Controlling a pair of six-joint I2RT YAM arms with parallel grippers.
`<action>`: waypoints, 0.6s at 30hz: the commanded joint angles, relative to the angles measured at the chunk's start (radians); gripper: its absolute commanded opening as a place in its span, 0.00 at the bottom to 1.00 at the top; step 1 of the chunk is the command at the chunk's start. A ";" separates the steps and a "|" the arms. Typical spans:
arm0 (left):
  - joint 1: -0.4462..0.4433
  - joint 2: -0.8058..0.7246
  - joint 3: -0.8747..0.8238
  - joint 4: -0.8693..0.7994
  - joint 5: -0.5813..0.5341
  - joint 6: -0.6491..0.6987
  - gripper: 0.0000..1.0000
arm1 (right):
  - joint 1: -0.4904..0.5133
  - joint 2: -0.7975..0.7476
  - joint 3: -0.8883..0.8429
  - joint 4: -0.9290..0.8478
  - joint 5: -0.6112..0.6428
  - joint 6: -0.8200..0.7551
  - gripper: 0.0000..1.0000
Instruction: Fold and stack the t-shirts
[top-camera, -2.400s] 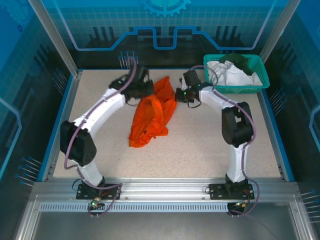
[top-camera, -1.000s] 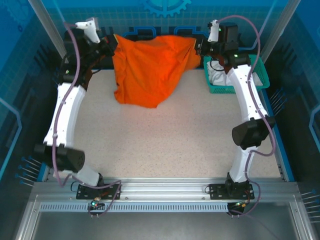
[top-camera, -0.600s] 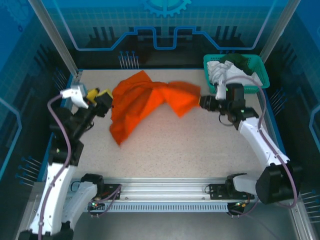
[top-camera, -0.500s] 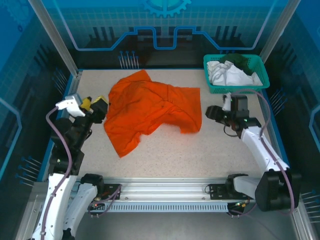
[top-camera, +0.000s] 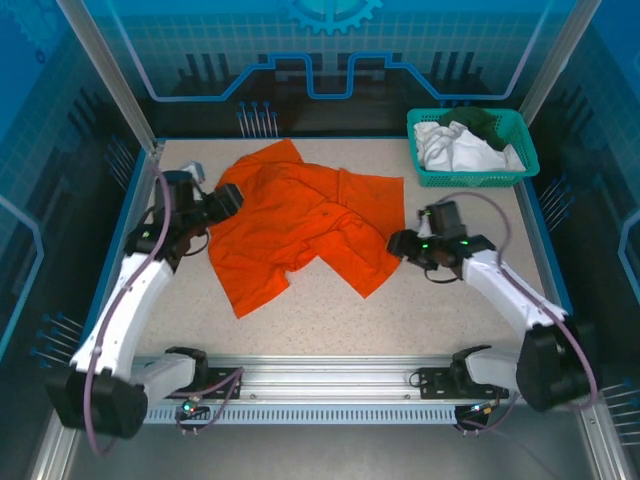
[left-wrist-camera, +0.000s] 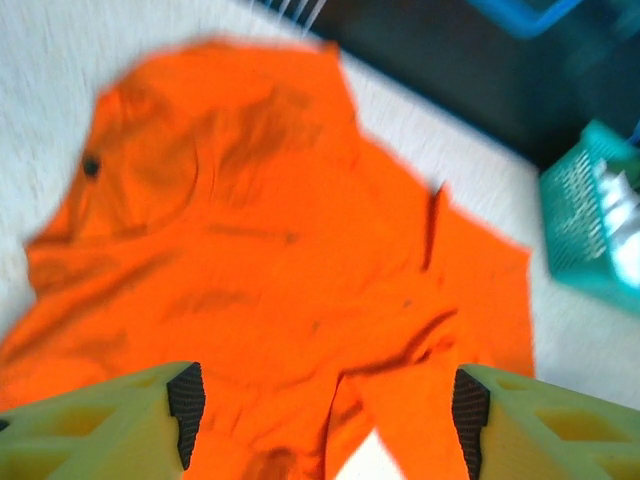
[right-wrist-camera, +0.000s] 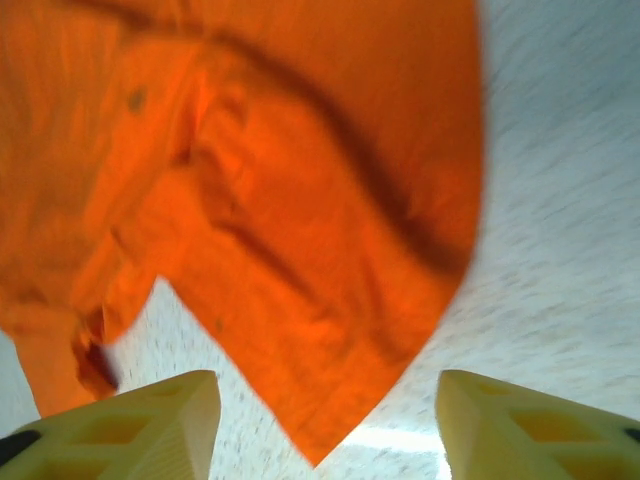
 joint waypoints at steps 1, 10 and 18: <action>-0.092 0.061 0.027 -0.188 -0.016 -0.055 0.67 | 0.113 0.092 0.006 -0.019 0.034 -0.003 0.52; -0.282 0.202 -0.174 -0.223 -0.125 -0.507 0.67 | 0.285 0.252 0.063 -0.071 0.073 0.165 0.43; -0.271 0.389 -0.087 -0.353 -0.091 -0.513 0.68 | 0.284 0.442 0.305 -0.354 0.079 0.151 0.41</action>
